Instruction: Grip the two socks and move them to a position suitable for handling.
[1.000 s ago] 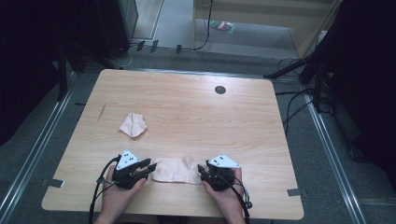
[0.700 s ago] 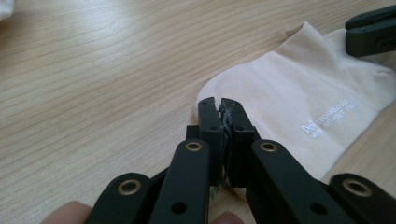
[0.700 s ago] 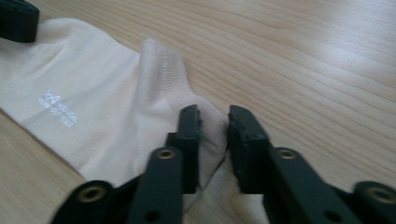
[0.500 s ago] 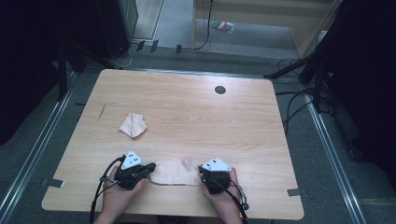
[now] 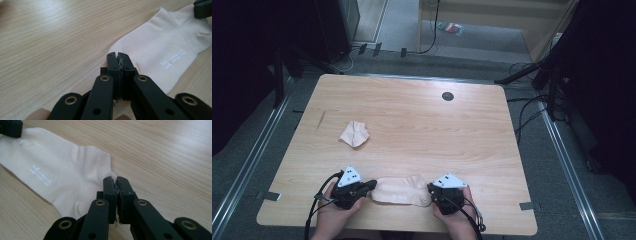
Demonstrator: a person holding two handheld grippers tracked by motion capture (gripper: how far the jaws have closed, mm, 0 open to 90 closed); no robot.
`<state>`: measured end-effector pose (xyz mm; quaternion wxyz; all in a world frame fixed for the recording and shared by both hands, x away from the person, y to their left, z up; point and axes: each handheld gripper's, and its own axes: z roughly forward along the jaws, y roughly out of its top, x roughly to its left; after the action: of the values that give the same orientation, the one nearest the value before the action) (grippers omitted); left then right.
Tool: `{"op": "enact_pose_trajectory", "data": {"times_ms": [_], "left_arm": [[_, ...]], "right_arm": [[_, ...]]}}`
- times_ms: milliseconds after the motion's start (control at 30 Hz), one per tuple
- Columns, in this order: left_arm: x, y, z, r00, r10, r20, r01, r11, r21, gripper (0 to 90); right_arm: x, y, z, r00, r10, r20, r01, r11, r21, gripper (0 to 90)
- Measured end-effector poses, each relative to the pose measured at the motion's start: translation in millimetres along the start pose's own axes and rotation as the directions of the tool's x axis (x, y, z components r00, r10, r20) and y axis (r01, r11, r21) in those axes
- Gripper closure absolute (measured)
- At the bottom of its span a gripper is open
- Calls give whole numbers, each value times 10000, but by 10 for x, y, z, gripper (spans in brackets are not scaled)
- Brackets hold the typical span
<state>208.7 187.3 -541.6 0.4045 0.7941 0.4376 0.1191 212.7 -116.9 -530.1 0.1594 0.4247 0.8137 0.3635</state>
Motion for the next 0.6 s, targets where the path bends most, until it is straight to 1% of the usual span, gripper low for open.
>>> {"op": "enact_pose_trajectory", "data": {"times_ms": [33,67,100,133,167,200,267,300,333,367,400,433,467,500,533,567,600], "left_arm": [[22,-3,-6,9994,-277,191,282,9992,-267,821],[29,1,-9,9991,-373,193,378,9989,-292,725],[29,1,-9,9991,-373,193,378,9989,-292,654],[32,6,-11,9988,-442,219,450,9983,-372,654],[31,12,-20,9990,-454,-12,453,9974,-563,541],[40,15,-24,9987,-497,-105,489,9964,-696,498],[81,23,-36,9975,-674,-207,653,9937,-906,469],[124,33,-39,9959,-830,-374,788,9918,-1006,455],[124,33,-39,9959,-830,-374,788,9918,-1006,436],[208,60,-47,9910,-1118,-735,1032,9883,-1127,435],[268,83,-52,9875,-1259,-949,1136,9857,-1247,431],[346,118,-65,9812,-1458,-1268,1279,9819,-1395,422],[346,118,-65,9812,-1458,-1268,1279,9819,-1395,412],[475,172,-83,9678,-1828,-1732,1539,9738,-1677,399],[475,172,-83,9678,-1828,-1732,1539,9738,-1677,388],[557,200,-85,9602,-1968,-1983,1617,9703,-1801,388],[607,217,-81,9550,-2021,-2169,1633,9693,-1840,377]], "right_arm": [[-24,-6,1,9992,75,-383,-79,9999,-118,695],[-37,-6,6,9992,183,-351,-193,9994,-296,574],[-37,-6,6,9992,183,-351,-193,9994,-296,574],[-50,-6,7,9993,301,-237,-310,9987,-416,541],[-97,1,-17,9976,664,-202,-677,9948,-756,471],[-115,5,-26,9971,747,-166,-760,9927,-935,447],[-162,17,-58,9942,1073,-114,-1079,9857,-1293,418],[-174,19,-67,9925,1215,-107,-1218,9828,-1390,417],[-198,22,-76,9903,1386,-110,-1387,9786,-1518,414],[-213,25,-78,9878,1552,-131,-1553,9752,-1579,406],[-222,28,-77,9860,1660,-134,-1660,9733,-1587,402],[-232,30,-75,9839,1781,-171,-1785,9712,-1578,399],[-240,32,-71,9825,1851,-198,-1859,9697,-1588,394],[-236,33,-69,9815,1904,-198,-1912,9689,-1572,391],[-236,33,-69,9815,1904,-198,-1912,9689,-1572,391],[-231,35,-64,9828,1837,-182,-1843,9712,-1513,385],[-223,39,-61,9826,1848,-162,-1851,9715,-1483,378]]}}
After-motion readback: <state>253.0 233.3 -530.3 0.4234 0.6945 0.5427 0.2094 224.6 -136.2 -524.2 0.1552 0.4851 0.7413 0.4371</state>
